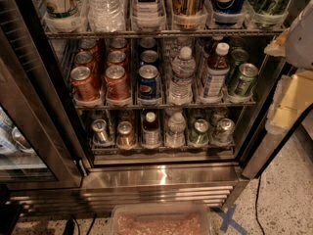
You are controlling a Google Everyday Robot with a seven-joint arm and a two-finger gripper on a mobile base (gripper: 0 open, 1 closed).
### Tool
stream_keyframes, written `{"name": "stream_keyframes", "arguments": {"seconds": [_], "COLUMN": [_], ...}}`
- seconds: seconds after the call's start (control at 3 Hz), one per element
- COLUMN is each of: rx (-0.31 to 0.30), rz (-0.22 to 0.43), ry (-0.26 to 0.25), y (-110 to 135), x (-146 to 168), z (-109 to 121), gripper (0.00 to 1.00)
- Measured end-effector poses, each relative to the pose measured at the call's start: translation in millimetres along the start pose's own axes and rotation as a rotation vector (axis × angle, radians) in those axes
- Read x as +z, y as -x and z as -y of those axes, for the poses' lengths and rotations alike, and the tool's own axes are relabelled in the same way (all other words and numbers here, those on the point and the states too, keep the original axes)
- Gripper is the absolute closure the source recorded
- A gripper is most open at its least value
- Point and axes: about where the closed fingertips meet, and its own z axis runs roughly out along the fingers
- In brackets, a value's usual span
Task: Pick pepsi can from top shelf of fridge
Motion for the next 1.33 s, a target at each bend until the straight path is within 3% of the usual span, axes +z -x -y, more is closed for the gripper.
{"name": "stream_keyframes", "arguments": {"seconds": [0.33,0.67,1.33], "rx": [0.008,0.061,0.225], "rz": [0.016,0.102,0.329], "ry": [-0.02,-0.073,-0.271], "y": [4,8,22], "x": [-4,-5,-20], "z": [0,4,46], "gripper": [0.0,0.0,0.0]}}
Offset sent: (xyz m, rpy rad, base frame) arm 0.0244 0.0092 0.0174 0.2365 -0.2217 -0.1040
